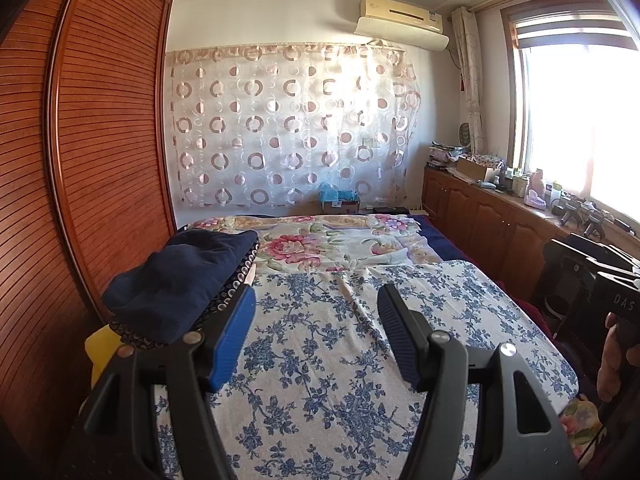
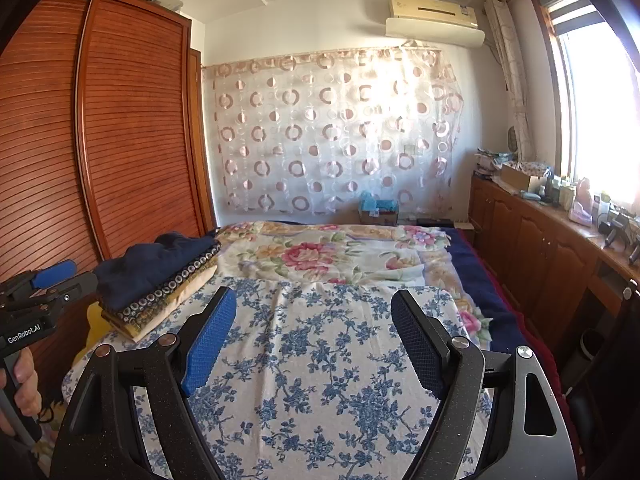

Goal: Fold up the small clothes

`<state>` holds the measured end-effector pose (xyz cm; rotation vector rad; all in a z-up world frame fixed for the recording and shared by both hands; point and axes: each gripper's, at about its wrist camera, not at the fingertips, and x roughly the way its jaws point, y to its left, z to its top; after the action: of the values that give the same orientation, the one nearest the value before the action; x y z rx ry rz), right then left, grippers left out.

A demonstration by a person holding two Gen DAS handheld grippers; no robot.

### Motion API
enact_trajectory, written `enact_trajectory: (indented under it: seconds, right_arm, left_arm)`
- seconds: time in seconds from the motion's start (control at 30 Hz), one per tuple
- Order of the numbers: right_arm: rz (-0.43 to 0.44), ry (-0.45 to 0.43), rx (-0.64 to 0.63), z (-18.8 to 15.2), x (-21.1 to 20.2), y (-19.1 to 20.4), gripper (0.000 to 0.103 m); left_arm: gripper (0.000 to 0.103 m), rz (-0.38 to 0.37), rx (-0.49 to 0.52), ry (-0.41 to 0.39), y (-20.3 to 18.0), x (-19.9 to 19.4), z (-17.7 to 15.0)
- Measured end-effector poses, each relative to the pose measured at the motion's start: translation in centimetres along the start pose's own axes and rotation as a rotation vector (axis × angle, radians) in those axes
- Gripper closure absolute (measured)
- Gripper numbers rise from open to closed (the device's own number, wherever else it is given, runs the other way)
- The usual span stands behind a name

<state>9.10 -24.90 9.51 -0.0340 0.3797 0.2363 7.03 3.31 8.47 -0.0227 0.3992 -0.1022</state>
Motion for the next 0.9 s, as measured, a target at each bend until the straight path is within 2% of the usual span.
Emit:
enact_trajectory:
  seconds: [0.9]
  right_arm:
    - [-0.002, -0.006, 0.000, 0.19, -0.15, -0.14, 0.021]
  left_arm:
    - [0.040, 0.001, 0.001, -0.005, -0.10, -0.38, 0.30]
